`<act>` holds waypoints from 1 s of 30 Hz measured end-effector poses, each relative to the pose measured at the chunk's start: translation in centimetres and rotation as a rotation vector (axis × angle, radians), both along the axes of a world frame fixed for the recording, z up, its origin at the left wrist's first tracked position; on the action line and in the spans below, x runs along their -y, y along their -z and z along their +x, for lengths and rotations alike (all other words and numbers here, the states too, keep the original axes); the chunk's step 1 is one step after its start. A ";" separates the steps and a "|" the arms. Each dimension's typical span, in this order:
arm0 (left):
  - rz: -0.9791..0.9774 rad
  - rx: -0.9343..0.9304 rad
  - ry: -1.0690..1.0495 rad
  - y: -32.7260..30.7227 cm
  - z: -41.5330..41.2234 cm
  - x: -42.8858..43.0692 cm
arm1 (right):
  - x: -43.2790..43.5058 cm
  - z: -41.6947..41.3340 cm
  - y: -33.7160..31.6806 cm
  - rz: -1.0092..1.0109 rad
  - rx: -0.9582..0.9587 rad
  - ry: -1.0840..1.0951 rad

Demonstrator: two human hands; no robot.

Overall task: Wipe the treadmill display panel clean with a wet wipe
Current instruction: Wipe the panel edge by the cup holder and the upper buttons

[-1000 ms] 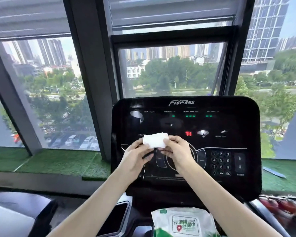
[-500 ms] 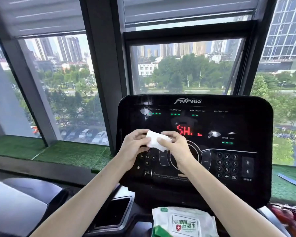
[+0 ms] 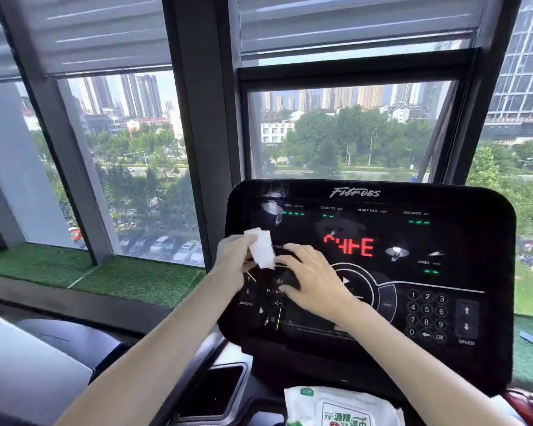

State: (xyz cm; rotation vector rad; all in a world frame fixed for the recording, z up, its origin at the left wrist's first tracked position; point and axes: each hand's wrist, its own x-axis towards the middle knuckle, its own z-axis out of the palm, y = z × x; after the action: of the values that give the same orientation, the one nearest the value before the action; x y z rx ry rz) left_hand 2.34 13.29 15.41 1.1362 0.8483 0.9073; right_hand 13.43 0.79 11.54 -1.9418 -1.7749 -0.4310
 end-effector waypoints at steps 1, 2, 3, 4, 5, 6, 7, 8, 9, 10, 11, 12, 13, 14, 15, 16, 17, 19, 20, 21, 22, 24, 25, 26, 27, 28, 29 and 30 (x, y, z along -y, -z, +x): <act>0.166 -0.055 -0.118 -0.7 0.0 -1.2 | -0.1 0.7 -0.3 0.000 0.079 0.042; 0.350 -0.117 -0.233 -1.4 0.2 -2.3 | -0.2 1.3 -0.8 0.015 0.142 0.096; 0.530 -0.186 -0.336 -2.1 0.5 -3.0 | -0.5 1.9 -1.3 0.036 0.185 0.152; 0.687 -0.254 -0.411 -2.8 1.0 -3.4 | -0.9 2.3 -1.9 0.046 0.213 0.203; 0.827 -0.324 -0.453 -3.1 1.6 -3.6 | -1.3 2.6 -2.4 0.044 0.239 0.245; 0.961 -0.400 -0.468 -3.2 2.4 -3.6 | -1.6 2.9 -2.7 0.025 0.254 0.272; 1.089 -0.485 -0.454 -2.8 3.2 -3.7 | -1.9 3.0 -2.9 0.012 0.256 0.285; 1.209 -0.553 -0.419 -2.0 3.9 -3.5 | -2.1 3.2 -2.7 -0.007 0.253 0.286; 1.309 -0.593 -0.360 -0.9 4.6 -3.2 | -2.1 3.3 -2.5 -0.030 0.256 0.280; 1.391 -0.602 -0.284 0.4 5.2 -2.8 | -2.0 3.5 -2.2 -0.037 0.270 0.273; 1.467 -0.582 -0.213 1.5 5.5 -2.4 | -2.0 3.8 -1.9 -0.028 0.285 0.270; 1.522 -0.545 -0.170 2.2 5.5 -2.4 | -2.0 4.1 -1.7 -0.021 0.296 0.269; 1.539 -0.508 -0.174 2.2 5.4 -2.8 | -2.1 4.3 -1.4 -0.019 0.295 0.265; 1.489 -0.478 -0.213 1.9 5.2 -3.5 | -2.2 4.4 -1.3 -0.020 0.291 0.261; 1.369 -0.442 -0.280 1.4 5.1 -4.2 | -2.3 4.4 -1.1 -0.015 0.286 0.258; 1.248 -0.417 -0.347 0.8 5.0 -4.8 | -2.3 4.3 -1.0 -0.010 0.280 0.258; 1.212 -0.419 -0.370 0.7 5.2 -4.9 | -2.4 4.2 -0.9 -0.002 0.276 0.261; 1.412 -0.448 -0.207 1.5 5.9 -3.7 | -2.4 4.1 -0.8 0.009 0.274 0.255; 1.559 -0.446 -0.076 2.5 6.0 -3.1 | -2.4 4.1 -0.8 0.014 0.276 0.248; 1.648 -0.449 -0.002 2.8 5.7 -3.2 | -2.4 4.3 -0.8 0.018 0.281 0.243; 1.648 -0.453 -0.004 2.6 5.5 -3.9 | -2.4 4.4 -0.9 0.015 0.286 0.241; 1.370 -0.407 -0.243 1.6 5.2 -5.4 | -2.4 4.4 -0.9 0.001 0.284 0.242; 1.242 -0.389 -0.341 1.3 5.1 -5.5 | -2.4 4.3 -0.9 0.001 0.280 0.246; 1.228 -0.385 -0.333 1.3 5.1 -5.1 | -2.5 4.2 -0.8 0.003 0.276 0.252; 1.336 -0.395 -0.227 1.9 5.2 -4.3 | -2.5 4.1 -0.8 0.001 0.275 0.255; 1.495 -0.398 -0.064 2.8 5.2 -3.5 | -2.5 4.1 -0.7 0.001 0.276 0.254; 1.608 -0.404 0.070 3.4 4.9 -3.2 | -2.5 4.1 -0.7 0.005 0.281 0.253; 1.613 -0.390 0.115 3.0 4.7 -3.6 | -2.4 4.2 -0.7 0.008 0.288 0.253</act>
State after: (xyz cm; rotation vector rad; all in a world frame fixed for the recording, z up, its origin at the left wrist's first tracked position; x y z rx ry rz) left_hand 7.02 16.85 12.43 2.7683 0.1674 1.2808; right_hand 17.61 3.22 12.26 -2.1982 -1.6906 -0.8395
